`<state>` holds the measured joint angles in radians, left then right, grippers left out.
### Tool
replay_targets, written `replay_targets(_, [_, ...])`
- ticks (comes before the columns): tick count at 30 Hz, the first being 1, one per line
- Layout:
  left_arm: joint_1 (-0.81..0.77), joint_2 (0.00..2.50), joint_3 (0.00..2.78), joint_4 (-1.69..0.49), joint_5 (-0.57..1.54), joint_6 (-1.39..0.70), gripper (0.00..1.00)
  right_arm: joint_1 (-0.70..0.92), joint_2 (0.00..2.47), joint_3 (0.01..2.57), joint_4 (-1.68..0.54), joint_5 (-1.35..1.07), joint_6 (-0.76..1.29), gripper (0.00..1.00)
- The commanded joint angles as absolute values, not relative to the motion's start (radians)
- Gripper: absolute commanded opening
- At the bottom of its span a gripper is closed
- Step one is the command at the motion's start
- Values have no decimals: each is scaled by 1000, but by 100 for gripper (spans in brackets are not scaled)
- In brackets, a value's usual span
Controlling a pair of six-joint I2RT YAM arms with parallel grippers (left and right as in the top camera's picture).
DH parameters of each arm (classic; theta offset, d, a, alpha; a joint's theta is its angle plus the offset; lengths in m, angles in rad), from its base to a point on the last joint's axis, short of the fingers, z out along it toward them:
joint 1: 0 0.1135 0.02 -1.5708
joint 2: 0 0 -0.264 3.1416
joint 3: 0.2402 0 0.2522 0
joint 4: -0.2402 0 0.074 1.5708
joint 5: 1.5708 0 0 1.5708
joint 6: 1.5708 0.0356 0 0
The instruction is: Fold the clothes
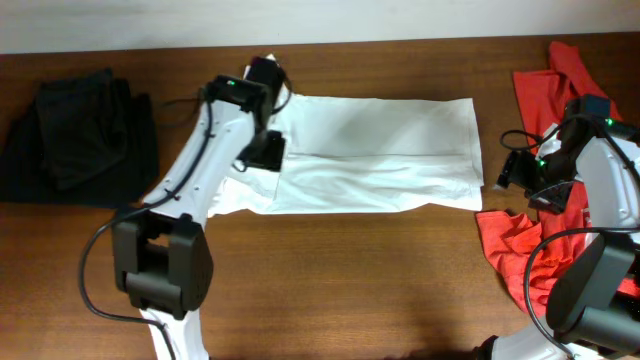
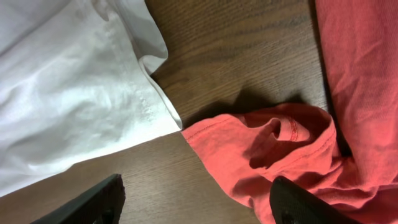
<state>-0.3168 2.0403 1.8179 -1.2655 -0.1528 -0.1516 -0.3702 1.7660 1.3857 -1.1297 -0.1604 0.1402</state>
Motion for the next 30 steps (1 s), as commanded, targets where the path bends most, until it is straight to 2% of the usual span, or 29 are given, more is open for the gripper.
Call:
replay_targets(1, [-223,2049,1789,-1284,-153,-256,74,-366,1763,1390,-1113,-204,101,78])
replay_targets(7, [-116,2049,1668,-1287,-143,-276,71,-366,1765,1390,-1111,-217,101,78])
replay_targets(9, [-89,2049,1618,-1288,-151,-276,66,-366,1766,1390,-1112,-217,101,78])
replay_targets(11, [-68,2049,1557,-1279,-153,-276,55,-366,1773,1390,-1112,-217,101,78])
replay_targets(18, [-93,2049,1491,-1271,-154,-260,54,-366,1776,1389,-1111,-213,101,78])
replay_targets(22, [-101,2048,1488,-1264,-181,-258,39,-366,1776,1389,-1112,-214,101,78])
replay_targets(30, [-101,2048,1418,-1179,-256,-296,33,-337,1776,1388,-1058,-229,99,78])
